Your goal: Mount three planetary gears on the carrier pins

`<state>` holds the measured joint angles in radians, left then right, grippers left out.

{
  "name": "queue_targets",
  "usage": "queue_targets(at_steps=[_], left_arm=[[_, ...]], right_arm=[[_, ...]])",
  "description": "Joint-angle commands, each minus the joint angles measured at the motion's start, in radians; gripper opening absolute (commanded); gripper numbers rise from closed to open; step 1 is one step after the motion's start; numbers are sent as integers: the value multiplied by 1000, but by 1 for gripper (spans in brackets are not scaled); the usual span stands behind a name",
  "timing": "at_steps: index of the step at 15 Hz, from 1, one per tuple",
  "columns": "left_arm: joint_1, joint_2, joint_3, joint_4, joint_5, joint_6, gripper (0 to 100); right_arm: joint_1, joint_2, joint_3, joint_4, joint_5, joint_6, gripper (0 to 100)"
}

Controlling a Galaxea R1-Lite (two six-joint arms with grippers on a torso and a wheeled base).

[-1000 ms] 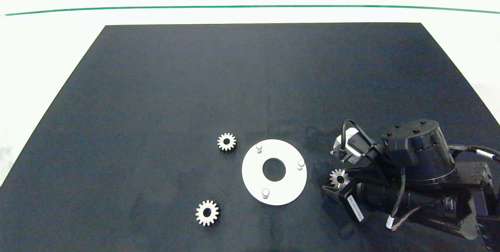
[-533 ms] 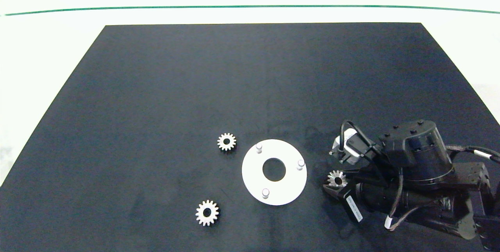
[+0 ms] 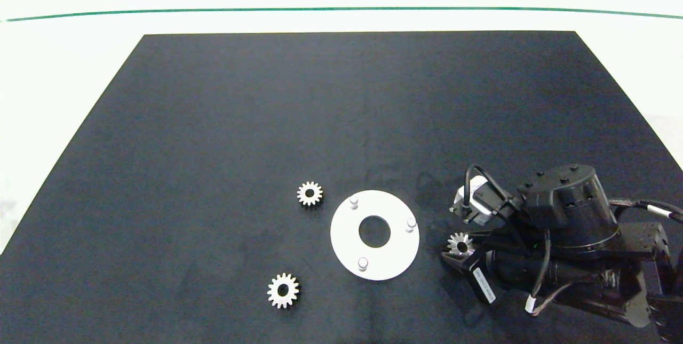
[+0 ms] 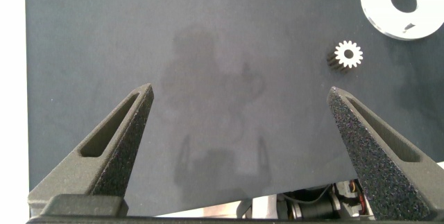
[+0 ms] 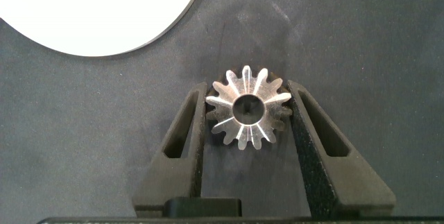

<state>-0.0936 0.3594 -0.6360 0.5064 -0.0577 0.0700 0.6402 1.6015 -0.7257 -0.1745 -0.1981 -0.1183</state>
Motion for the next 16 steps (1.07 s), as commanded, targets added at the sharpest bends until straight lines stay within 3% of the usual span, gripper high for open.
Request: queue_targets(at_steps=[1,5,16], left_arm=[[0,1,-1,3,-1,1,100],[0,3,-1,1,-1,1,100],[2,-3,1,3,-1,1,100]], right_arm=[[1,0,0,0,-1,-1,19],[1,0,0,0,2,-1,10],[36,-97,-38,7,-7,-14,10]])
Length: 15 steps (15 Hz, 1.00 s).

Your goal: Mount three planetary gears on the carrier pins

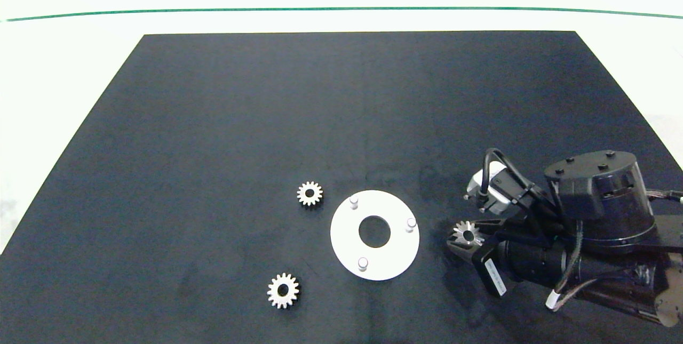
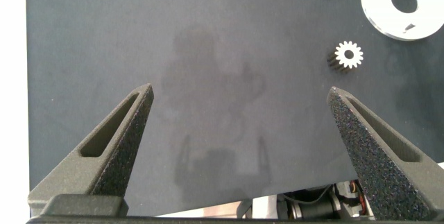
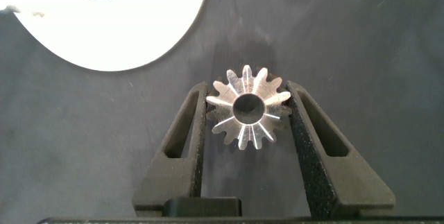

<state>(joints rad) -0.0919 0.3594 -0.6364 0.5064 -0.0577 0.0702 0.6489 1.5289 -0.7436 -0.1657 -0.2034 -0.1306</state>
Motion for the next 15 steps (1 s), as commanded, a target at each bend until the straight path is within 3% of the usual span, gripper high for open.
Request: queue_targets(at_steps=[1,3,5,7,15], left_arm=[[0,-3,0,3,-1,0,100],[0,-3,0,3,-1,0,100],[1,-3,1,3,-1,0,100],[1,-3,-2,3,-1,0,100],[0,-3,-3,3,-1,0,100]], right_arm=[[54,-29,-37,-3,-4,-1,10],[84,-27,-68,3,-11,-3,10],[110,-13,-131,38,-47,-7,10],[118,4,-163,65,-48,-7,10],[126,123,-224,61,-48,-12,10]])
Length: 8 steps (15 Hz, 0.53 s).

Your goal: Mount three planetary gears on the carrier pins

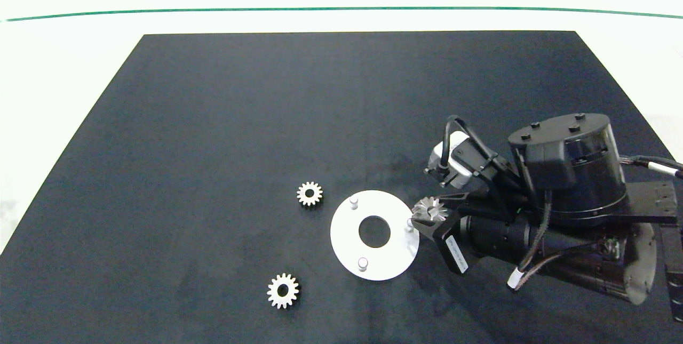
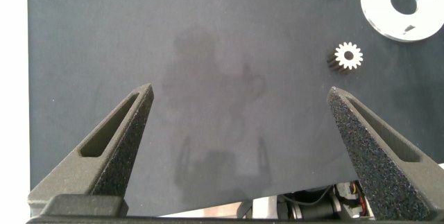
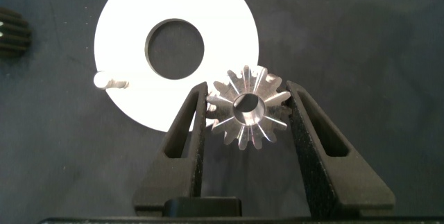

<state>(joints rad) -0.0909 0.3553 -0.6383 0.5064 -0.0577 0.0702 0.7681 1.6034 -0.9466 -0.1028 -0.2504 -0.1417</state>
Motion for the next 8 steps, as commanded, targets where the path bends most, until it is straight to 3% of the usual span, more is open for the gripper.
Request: queue_targets(at_steps=[1,8], left_arm=[[-1,2,-3,3,-1,0,100],[-1,8,-4,1,-1,0,100]], right_arm=[[8,56,-29,2,-1,-1,10],[8,70,-29,9,-1,-1,10]])
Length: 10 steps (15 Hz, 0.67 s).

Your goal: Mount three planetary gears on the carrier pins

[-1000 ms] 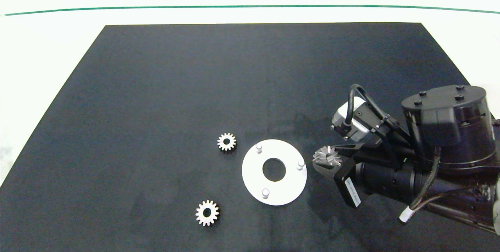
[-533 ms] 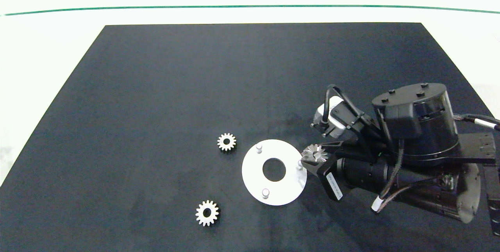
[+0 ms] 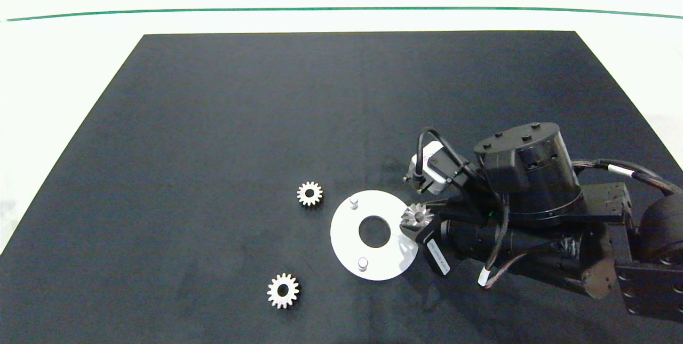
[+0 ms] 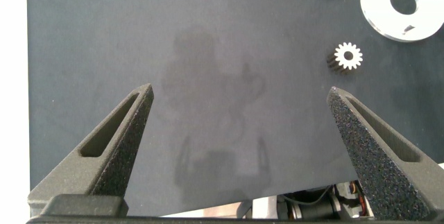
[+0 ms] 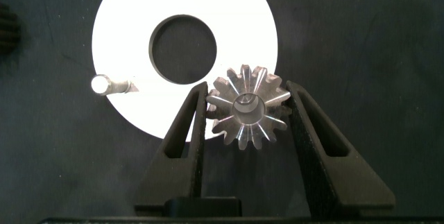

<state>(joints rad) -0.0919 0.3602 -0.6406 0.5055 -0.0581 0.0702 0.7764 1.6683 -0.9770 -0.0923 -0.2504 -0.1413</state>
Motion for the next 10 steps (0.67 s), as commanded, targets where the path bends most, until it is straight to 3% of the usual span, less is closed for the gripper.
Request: queue_targets(at_steps=[1,10], left_arm=[[0,3,-2,2,0,0,100],[-2,2,-8,2,0,0,100]], right_arm=[[-2,11,1,-1,-1,0,10],[-6,31,-3,-9,0,2,10]])
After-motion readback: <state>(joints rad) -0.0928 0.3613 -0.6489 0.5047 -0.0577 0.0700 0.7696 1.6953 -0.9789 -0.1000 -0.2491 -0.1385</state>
